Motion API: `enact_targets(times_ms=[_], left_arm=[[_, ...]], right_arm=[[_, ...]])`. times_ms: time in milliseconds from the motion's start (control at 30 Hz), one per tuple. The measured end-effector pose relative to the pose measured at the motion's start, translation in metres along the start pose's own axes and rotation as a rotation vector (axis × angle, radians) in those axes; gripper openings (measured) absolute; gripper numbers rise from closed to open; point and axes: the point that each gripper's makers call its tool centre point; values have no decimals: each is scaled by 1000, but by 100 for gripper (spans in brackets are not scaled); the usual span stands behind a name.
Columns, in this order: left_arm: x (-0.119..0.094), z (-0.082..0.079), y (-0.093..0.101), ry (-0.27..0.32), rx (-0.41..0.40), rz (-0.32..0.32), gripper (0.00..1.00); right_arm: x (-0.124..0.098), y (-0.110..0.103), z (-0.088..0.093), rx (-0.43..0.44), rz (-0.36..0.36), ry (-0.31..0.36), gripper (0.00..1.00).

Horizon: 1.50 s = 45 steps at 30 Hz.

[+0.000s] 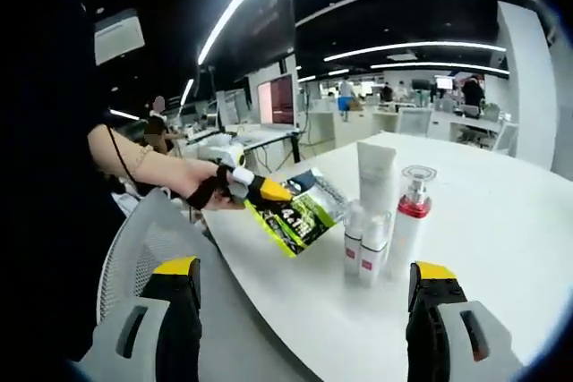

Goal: Arrange the skincare products in the storage area until every visible bottle or jar stands upright without overlapping.

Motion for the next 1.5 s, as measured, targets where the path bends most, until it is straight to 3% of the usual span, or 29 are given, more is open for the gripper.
enact_targets(times_ms=[333, 600, 700, 1100, 1367, 1500], left_arm=[[26, 3, -40, -54, -1, -83, 0], [35, 14, -49, -66, 16, -138, 0], [35, 11, -57, -62, 5, -152, 0], [35, 24, -47, -92, 61, -206, 12], [33, 18, -53, -101, 113, -230, 20], [30, 23, -44, -101, 148, -247, 23]], right_arm=[[1, 6, 3, 25, 12, -15, 99], [3, 4, 6, 14, 11, -37, 99], [3, 5, 7, 20, 14, -40, 99], [3, 6, 7, 29, 19, -39, 99], [3, 6, 8, 31, 19, -43, 99], [4, 5, 8, 27, 18, -43, 99]])
Point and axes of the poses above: the point that each gripper's makers call its tool centre point, and the gripper's own axes: x roughly forward along the fingers, y roughly to its right, z roughly out of its underside, and after that the axes turned 3 degrees about -x, right-handed
